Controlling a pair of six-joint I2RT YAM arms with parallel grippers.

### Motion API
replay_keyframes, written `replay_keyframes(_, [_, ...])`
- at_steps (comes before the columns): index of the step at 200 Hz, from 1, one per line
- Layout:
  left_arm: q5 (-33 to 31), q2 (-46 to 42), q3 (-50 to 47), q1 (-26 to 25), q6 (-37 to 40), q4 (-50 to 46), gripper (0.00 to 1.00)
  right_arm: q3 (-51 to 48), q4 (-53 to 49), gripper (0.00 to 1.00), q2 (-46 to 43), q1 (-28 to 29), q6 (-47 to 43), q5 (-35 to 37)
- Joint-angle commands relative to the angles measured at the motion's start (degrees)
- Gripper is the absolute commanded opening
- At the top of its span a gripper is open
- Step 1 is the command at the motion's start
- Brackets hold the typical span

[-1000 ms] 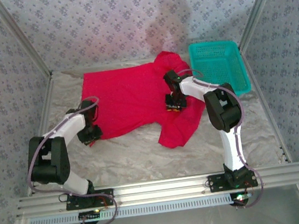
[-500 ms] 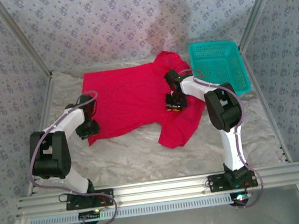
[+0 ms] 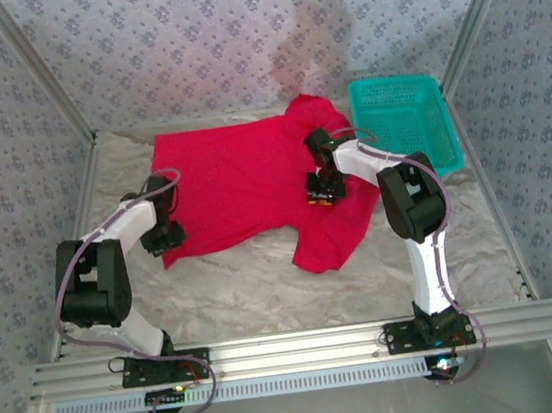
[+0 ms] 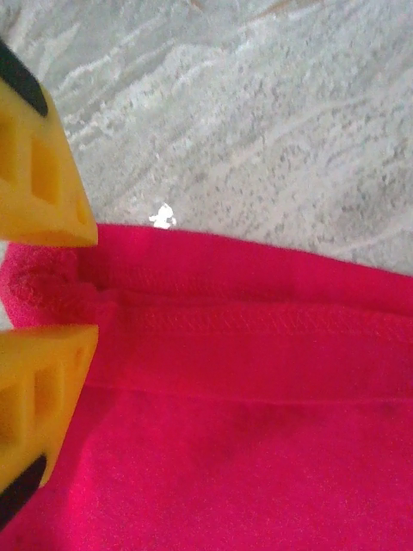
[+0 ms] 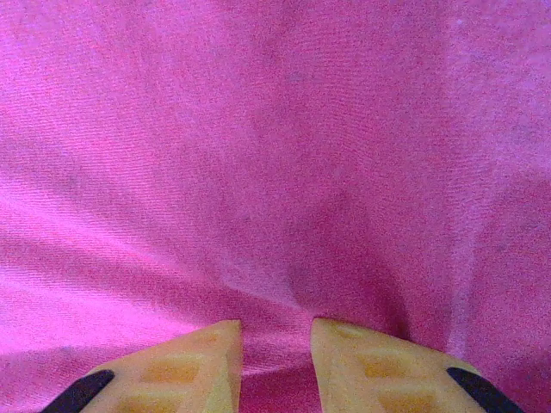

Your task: Fold the inside-out t-shirt

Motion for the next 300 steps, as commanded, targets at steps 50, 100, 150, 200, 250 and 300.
replay_keyframes(50, [3.84,-4.89,1.71,2.81,-1.70,-0.87,0.00,0.87,-3.62,0.22,3.10,-1.34,0.01,3.77])
replay_keyframes(100, [34.10,-21.70,-9.77,19.87,-10.98,18.09,0.00,1.57,-4.72,0.15,4.04,-3.39,0.96,8.25])
replay_keyframes(150, [48.64,-14.39,-18.70,20.17,-16.96,31.06,0.00,3.48,-4.24,0.14,3.50,-2.33,0.82,8.05])
replay_keyframes(200, [46.46,-9.97,-12.88,20.49,-10.59,21.86,0.00,5.96,-5.53,0.14,4.12,-2.15,0.67,7.13])
replay_keyframes(250, [20.70,-12.90,1.47,9.54,2.81,-2.38,0.39,5.88,-4.80,0.14,4.55,-2.06,0.64,6.26])
replay_keyframes(300, [3.64,-5.29,7.44,-7.03,13.42,-13.66,0.43,5.44,-5.20,0.14,4.56,-2.23,0.64,5.02])
